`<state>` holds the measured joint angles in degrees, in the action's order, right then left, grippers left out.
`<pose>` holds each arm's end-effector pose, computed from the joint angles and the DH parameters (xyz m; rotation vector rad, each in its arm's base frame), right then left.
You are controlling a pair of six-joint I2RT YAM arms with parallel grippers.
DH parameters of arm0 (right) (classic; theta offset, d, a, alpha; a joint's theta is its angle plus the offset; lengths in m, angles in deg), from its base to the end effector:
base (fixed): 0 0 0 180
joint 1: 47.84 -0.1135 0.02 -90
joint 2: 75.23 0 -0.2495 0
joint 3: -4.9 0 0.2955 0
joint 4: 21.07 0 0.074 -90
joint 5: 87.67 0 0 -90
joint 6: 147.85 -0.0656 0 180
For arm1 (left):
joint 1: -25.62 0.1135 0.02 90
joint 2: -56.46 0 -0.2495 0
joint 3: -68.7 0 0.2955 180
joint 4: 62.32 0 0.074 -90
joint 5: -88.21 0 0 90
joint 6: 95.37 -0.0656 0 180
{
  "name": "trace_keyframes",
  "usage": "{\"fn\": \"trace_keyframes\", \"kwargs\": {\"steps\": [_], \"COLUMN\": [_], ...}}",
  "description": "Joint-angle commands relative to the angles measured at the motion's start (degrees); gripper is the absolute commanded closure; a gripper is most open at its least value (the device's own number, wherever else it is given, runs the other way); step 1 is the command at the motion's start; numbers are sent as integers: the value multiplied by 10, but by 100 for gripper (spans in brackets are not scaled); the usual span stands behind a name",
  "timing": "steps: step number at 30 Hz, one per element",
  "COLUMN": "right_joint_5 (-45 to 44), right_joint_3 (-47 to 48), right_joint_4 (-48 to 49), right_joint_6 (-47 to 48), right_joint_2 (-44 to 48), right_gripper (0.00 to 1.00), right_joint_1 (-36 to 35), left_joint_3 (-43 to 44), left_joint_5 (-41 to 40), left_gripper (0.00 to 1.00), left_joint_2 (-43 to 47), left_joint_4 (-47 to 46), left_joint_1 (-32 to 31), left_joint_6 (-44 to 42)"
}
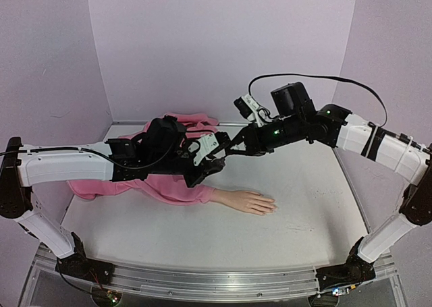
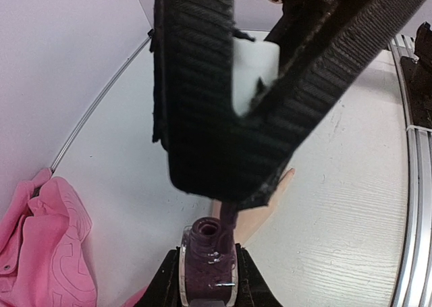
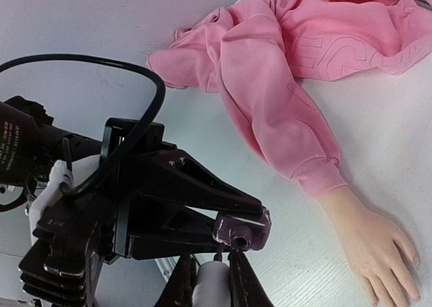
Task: Paint the nails
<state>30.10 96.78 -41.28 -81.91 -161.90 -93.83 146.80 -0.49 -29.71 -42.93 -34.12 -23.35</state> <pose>0.2749 0.3286 0.3552 -0.7422 1.8645 1.2674 0.2102 -0.3633 0.2566 1.3186 1.6136 -0.4731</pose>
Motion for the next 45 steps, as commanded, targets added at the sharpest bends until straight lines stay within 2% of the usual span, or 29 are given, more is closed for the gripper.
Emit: {"fn": "trace_keyframes", "kwargs": {"steps": [1,9,16,18,23,29,31,35,45], "right_joint_5": [-6,-52,-77,-60,-40,14,0,-23,-8], "right_joint_3": [-2,-47,-230,-281,-381,-487,-502,-515,-536], "right_joint_4": [15,7,2,5,44,163,196,230,310], "right_joint_6": [-5,8,158,186,173,131,129,128,123], "right_joint_2": [28,80,195,221,255,239,232,197,127], "right_gripper": [100,100,100,100,100,100,100,100,100], "right_joint_1": [0,27,91,119,168,225,226,244,254], "left_joint_3": [9,2,5,11,11,21,26,29,36], "left_joint_5": [-8,-39,-32,-26,6,38,47,49,51], "left_gripper": [100,100,100,100,100,100,100,100,100], "left_joint_2": [15,15,16,15,9,-16,-26,-41,-56], "left_joint_4": [-8,-8,-17,-24,-81,-149,-158,-165,-170], "left_joint_1": [-1,-1,10,15,25,28,28,28,36], "left_joint_6": [7,15,61,78,121,150,155,157,163]}}
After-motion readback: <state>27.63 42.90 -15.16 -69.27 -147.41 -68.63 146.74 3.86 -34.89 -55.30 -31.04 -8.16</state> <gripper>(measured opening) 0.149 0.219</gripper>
